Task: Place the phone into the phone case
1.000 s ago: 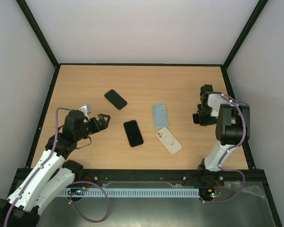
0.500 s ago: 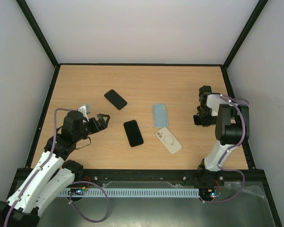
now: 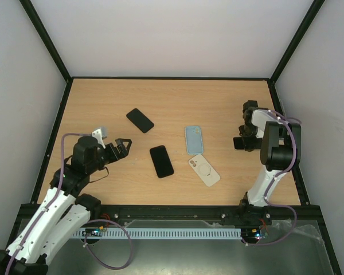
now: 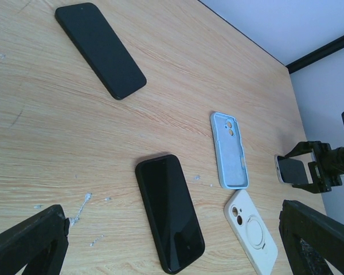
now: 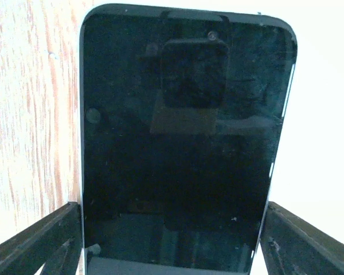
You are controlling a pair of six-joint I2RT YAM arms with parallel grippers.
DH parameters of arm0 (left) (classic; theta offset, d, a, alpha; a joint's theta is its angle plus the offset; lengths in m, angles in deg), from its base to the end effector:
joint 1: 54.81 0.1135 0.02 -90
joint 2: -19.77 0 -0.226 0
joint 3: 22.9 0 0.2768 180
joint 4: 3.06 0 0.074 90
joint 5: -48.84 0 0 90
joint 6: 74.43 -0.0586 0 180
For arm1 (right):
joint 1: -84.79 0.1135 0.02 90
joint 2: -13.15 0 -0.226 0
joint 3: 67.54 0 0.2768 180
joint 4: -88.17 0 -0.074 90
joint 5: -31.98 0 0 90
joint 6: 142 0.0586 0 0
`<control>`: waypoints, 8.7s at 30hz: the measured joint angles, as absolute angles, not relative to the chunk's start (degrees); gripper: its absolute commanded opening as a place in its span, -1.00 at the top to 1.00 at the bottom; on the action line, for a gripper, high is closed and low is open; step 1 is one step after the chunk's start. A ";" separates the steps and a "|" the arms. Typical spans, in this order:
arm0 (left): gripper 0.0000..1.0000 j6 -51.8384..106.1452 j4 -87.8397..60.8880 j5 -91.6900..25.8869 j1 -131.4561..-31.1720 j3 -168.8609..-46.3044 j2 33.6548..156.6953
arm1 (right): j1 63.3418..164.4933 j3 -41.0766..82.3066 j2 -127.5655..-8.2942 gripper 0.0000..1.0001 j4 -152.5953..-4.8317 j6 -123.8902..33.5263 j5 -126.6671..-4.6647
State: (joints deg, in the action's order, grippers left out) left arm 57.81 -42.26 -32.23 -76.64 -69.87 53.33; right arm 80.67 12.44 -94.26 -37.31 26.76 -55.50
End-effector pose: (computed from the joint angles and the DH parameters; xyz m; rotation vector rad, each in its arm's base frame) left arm 0.2005 -0.0901 0.2452 -0.2737 2.1072 -0.8468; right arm 0.3508 -0.0278 0.0704 1.9905 2.2476 0.0756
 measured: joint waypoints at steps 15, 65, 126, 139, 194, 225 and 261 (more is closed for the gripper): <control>-0.99 57.13 -44.35 -33.26 -76.64 -72.12 52.74 | 87.14 11.66 -93.08 -0.22 -39.96 19.25 -54.54; -0.99 59.71 -39.17 -33.24 -76.64 -67.20 57.16 | 113.30 -1.07 -80.71 -0.14 -67.58 -27.24 -72.66; -0.92 59.41 -39.00 -32.58 -76.64 -66.46 56.65 | 113.06 -3.64 -83.16 -0.62 -71.82 -27.46 -74.01; -0.50 58.23 -31.52 -26.73 -76.64 -66.40 67.47 | 110.99 -10.00 -81.04 -0.46 -80.28 -16.56 -74.04; 0.72 59.67 9.06 -16.72 -83.13 -83.05 127.93 | 112.34 -12.61 -93.43 0.05 -112.83 5.19 -89.99; 0.58 58.12 9.61 -16.08 -82.76 -82.81 127.80 | 112.19 -15.29 -98.05 0.75 -128.17 13.39 -98.43; -0.63 71.76 5.22 -5.50 -81.16 -55.88 65.55 | 127.12 -31.14 -59.80 0.91 -128.56 17.50 -93.36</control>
State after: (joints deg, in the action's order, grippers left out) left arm 71.76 5.22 -5.50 -81.16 -55.88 65.55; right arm 127.12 -31.14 -59.80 -128.56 17.50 -93.36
